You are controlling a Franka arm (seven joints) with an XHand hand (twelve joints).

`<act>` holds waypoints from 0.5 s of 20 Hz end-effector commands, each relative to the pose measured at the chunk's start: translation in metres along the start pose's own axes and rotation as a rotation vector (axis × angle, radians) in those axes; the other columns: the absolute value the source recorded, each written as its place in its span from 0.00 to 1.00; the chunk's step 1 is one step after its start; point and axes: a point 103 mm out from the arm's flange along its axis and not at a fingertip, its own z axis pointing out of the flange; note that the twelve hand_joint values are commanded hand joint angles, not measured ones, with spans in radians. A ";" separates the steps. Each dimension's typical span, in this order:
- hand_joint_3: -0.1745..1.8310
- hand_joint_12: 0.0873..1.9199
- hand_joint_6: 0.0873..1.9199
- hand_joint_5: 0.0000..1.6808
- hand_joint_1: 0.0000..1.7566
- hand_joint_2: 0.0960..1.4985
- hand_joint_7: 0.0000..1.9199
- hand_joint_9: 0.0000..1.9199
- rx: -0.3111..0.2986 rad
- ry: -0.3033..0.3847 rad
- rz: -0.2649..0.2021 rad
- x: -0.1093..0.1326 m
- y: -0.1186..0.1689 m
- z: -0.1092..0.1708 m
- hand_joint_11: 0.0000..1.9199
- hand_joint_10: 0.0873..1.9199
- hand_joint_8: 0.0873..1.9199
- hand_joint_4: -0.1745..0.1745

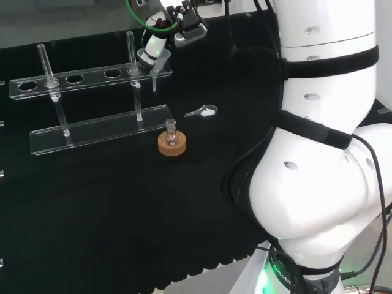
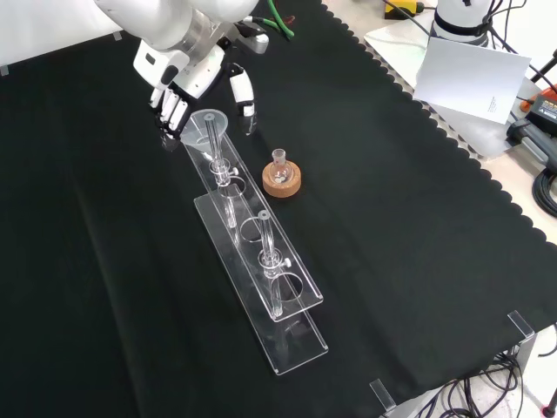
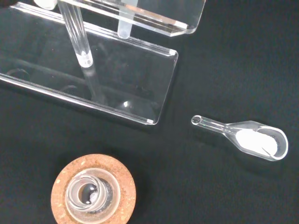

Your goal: Pick up the funnel from the transparent funnel stand.

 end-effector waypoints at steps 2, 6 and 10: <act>0.24 0.77 0.00 0.24 0.34 0.42 0.19 0.36 -0.057 -0.042 -0.004 0.002 -0.002 0.001 0.12 0.27 0.33 0.42; 0.27 0.73 0.08 0.36 0.39 0.42 0.33 0.48 -0.148 -0.100 0.026 0.005 -0.007 -0.004 0.16 0.24 0.36 0.44; 0.31 0.69 0.37 0.43 0.45 0.42 0.43 0.57 -0.253 -0.172 0.050 0.010 -0.017 -0.012 0.22 0.28 0.45 0.49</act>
